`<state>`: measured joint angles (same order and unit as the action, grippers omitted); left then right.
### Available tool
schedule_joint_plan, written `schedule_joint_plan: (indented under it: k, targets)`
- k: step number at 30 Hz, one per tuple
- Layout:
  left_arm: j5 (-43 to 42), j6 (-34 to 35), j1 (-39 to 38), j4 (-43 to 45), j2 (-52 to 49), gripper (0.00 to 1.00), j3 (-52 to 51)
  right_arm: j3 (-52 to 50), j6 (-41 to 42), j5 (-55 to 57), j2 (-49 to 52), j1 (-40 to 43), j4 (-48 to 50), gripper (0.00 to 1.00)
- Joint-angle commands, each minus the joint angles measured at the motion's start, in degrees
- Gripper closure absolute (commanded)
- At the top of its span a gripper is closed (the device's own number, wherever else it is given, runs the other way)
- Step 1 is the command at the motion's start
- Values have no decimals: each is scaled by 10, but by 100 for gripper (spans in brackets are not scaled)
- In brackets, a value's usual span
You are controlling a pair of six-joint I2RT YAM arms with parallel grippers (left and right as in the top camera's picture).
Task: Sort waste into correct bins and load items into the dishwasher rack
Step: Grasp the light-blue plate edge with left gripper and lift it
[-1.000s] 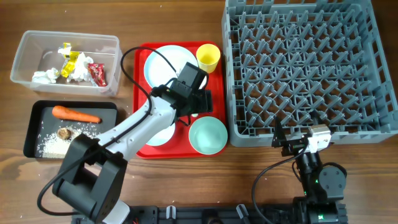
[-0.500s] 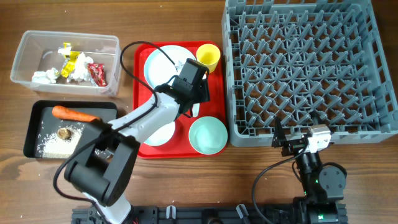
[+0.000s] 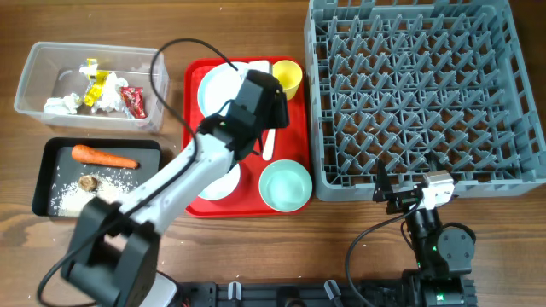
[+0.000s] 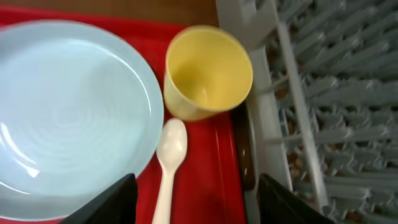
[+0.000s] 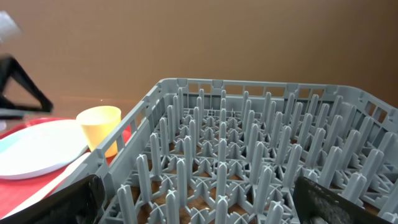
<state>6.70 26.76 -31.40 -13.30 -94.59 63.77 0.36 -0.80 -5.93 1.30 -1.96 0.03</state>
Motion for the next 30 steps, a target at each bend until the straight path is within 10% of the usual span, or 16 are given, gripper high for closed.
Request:
schedule_joint_plan:
  k: [1, 8, 30]
  targets:
    - [48, 18, 49, -47, 9, 36, 3, -1, -7, 1, 0, -1, 3, 0]
    - [-36, 35, 176, -214, 10, 31, 3, -1, -7, 1, 0, -1, 3, 0]
    - [-59, 38, 192, -110, -61, 32, 3, -1, -7, 1, 0, -1, 3, 0]
